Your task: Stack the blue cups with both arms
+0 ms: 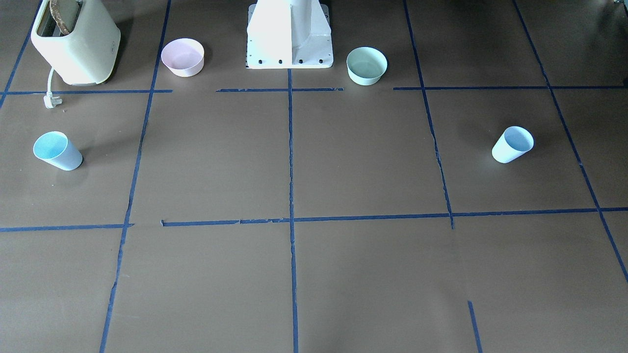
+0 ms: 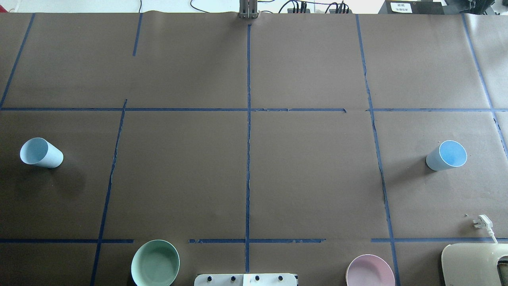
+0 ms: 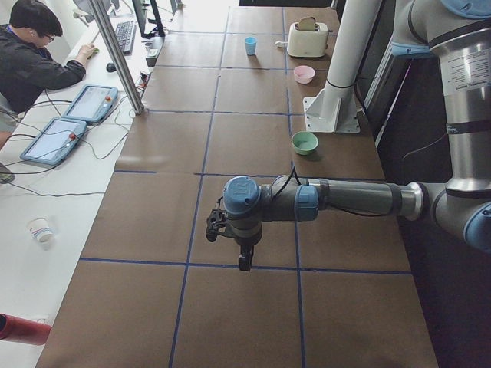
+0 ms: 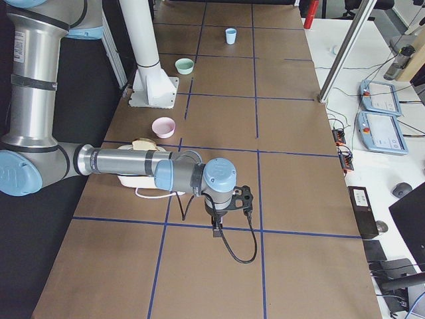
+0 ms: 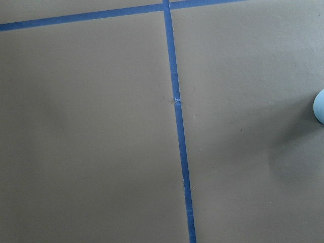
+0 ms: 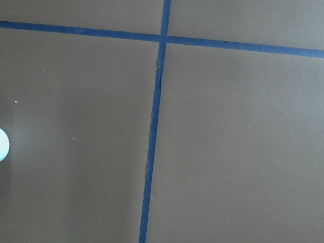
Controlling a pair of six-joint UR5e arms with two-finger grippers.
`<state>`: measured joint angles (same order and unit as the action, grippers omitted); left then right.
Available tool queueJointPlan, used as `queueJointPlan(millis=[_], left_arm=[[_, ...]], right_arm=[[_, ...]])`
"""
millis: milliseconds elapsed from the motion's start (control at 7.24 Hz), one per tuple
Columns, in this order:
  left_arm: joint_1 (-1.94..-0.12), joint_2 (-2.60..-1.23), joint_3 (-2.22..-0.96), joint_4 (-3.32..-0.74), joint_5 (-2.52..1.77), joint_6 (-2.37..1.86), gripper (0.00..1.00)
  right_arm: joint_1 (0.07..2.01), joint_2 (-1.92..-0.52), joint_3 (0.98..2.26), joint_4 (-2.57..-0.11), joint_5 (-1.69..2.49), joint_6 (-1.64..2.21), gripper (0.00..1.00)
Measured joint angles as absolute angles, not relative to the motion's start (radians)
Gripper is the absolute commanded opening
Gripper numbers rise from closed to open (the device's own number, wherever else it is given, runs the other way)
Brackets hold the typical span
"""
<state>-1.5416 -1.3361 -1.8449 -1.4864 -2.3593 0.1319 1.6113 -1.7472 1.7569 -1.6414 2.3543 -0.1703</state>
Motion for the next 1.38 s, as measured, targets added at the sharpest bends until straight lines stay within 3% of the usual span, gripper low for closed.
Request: queueJointPlan(millis=[553, 967, 1382], left_arm=[[-1.541, -1.352, -1.852, -1.49, -2.354, 0.129, 1.0], [-1.54, -1.458, -1.831, -1.528, -2.356, 0.118, 1.0], [-1.482, -1.48, -1.82, -1.676, -2.351, -0.087, 1.0]], right_arm=[[1.605, -1.746, 1.767, -1.64, 2.375, -0.171, 1.0], [1.599, -1.741, 1.777, -1.641, 2.38, -0.17, 1.0], [1.592, -1.74, 1.779, -1.641, 2.381, -0.169, 1.0]])
